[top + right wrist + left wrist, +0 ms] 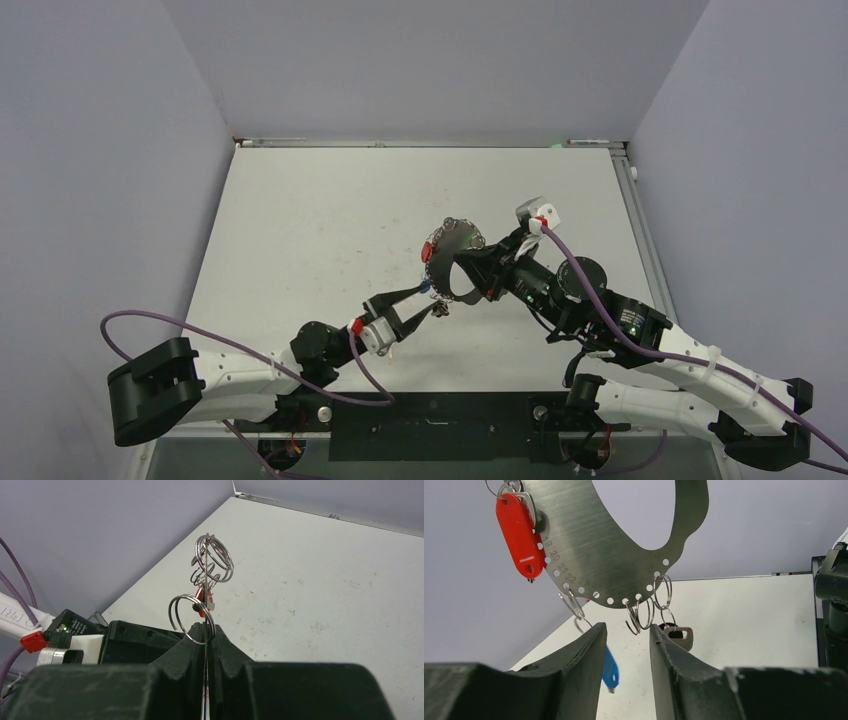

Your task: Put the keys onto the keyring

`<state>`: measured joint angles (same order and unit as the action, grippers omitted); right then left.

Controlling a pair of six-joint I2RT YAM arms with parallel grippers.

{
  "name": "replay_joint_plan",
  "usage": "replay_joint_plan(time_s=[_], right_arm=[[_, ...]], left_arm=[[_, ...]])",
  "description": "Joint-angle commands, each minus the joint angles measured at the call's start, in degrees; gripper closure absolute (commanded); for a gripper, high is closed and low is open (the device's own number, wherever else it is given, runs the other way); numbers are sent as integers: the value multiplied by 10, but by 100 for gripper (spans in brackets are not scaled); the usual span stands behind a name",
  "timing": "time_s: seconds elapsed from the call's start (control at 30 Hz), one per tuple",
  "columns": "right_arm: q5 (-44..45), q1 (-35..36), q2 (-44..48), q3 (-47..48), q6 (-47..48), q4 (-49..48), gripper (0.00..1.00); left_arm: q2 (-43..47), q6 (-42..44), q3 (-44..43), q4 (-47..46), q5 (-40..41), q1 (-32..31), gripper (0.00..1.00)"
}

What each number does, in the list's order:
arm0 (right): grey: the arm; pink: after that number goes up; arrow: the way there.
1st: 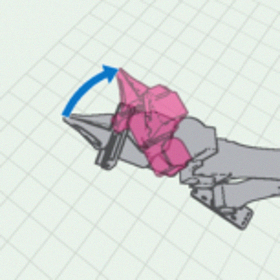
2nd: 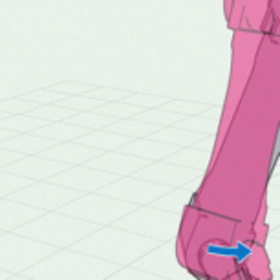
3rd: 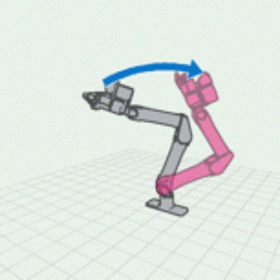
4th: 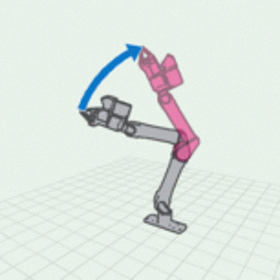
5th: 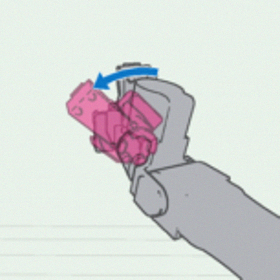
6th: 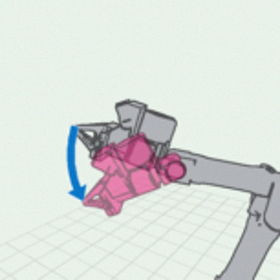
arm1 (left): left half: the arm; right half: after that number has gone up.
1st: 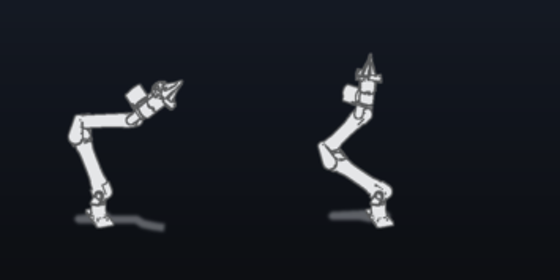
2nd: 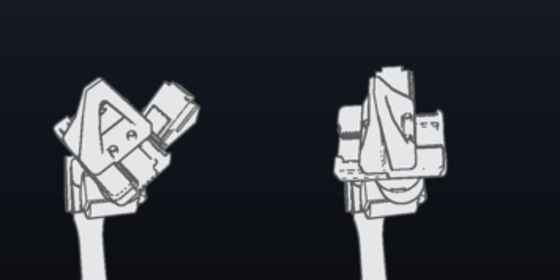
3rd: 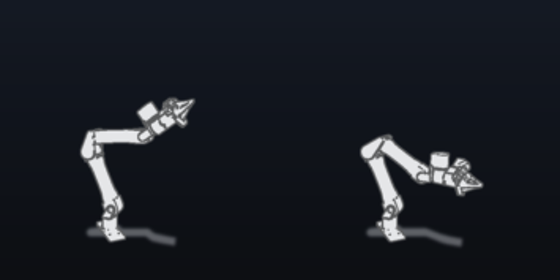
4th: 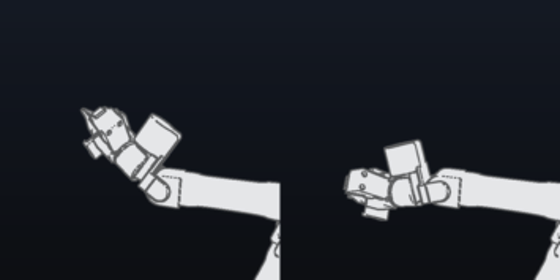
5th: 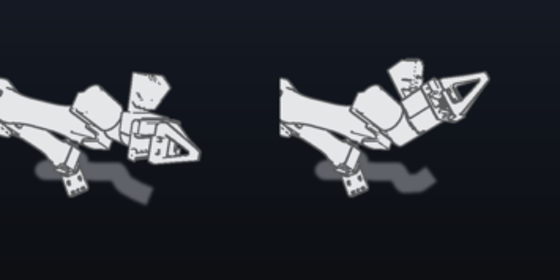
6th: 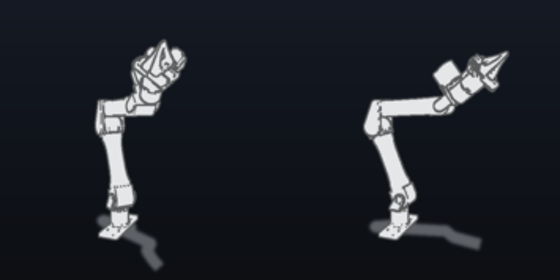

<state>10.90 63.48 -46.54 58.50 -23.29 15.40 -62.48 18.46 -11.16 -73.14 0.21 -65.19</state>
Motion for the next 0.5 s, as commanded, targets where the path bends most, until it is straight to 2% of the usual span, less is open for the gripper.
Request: replay_joint_plan(time_s=[0.0,0.33,0.47], right_arm=[[-5,6,4,9,-4,-36,95],[-9,7,0,13,-2,-38,95],[-9,7,-2,13,-3,-37,95]], left_arm=[[16,13,-15,-1,-2,-3,66],[38,53,-22,70,-15,-4,65],[45,60,-18,72,-7,-6,65]])
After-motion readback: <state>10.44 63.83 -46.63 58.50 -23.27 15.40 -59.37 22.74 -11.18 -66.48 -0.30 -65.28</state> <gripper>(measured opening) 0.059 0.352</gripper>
